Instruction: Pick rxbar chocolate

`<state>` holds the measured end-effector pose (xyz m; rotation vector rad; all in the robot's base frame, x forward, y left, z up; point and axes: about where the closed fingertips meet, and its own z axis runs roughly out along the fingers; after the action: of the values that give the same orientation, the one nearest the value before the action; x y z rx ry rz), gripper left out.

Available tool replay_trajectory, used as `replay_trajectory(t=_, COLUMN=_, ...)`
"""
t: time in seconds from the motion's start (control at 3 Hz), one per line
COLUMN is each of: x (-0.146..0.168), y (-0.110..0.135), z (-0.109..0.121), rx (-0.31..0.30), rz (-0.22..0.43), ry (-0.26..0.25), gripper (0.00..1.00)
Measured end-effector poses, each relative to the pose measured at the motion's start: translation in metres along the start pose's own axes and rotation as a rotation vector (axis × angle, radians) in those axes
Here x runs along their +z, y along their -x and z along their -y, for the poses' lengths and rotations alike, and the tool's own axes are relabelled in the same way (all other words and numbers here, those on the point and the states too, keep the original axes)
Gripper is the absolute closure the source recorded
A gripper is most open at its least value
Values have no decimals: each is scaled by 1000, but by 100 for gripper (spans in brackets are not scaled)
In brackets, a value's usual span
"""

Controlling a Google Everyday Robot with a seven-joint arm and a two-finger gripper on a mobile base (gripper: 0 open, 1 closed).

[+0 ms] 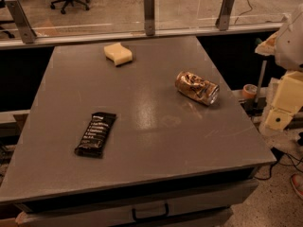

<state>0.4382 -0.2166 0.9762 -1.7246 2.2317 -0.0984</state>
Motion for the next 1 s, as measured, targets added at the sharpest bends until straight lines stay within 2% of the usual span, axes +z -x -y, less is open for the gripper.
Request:
replay_trajectory(t=0.33, x=0, y=1, z=0, rx=-1, rz=2, ry=-2, gripper=0)
replay_trajectory(t=0.67, x=20, y=35, z=5, rx=-110, rz=73, ry=45, gripper=0)
replay_trajectory(t=1.0, x=57, y=112, z=3, rx=-352, rz=210, ry=132, gripper=0)
